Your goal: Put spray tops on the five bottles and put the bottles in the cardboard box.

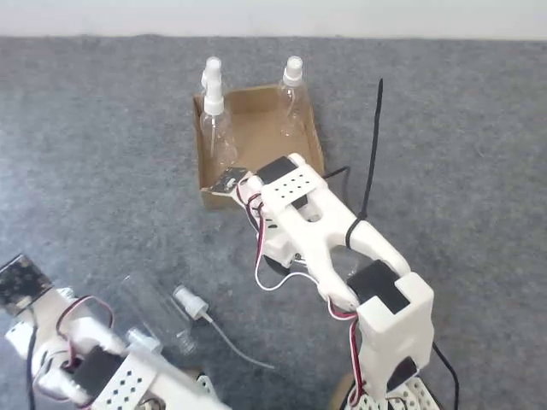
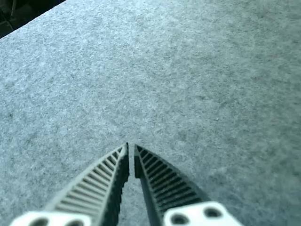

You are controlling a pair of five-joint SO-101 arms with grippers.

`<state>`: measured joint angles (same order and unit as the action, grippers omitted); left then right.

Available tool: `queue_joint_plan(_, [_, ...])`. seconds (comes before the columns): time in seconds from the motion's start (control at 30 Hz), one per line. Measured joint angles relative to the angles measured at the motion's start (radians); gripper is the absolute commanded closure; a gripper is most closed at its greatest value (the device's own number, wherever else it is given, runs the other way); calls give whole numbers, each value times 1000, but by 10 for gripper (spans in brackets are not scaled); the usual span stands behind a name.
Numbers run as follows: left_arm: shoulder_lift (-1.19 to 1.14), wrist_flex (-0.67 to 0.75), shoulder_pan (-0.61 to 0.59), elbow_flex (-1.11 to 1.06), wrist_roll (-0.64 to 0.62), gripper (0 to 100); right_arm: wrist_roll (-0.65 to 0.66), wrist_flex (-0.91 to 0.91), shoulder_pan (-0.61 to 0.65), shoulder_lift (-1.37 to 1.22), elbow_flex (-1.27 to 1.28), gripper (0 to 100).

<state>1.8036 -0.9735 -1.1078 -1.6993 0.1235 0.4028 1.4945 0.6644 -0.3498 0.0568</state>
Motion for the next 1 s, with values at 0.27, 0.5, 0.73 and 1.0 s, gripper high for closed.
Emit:
queue_joint_plan(0.27, [0, -44, 61, 0, 0, 987, -8, 0, 12, 0, 0, 918])
queue_joint_plan(0.5, [0, -54, 95, 0, 0, 987, -166, 8, 66, 51, 0, 918])
queue_joint_plan(0.73, [0, -75, 120, 0, 0, 987, -199, 78, 77, 226, 0, 919])
queue_joint_plan(1.0, [0, -75, 120, 0, 17, 987, -203, 176, 71, 396, 0, 922])
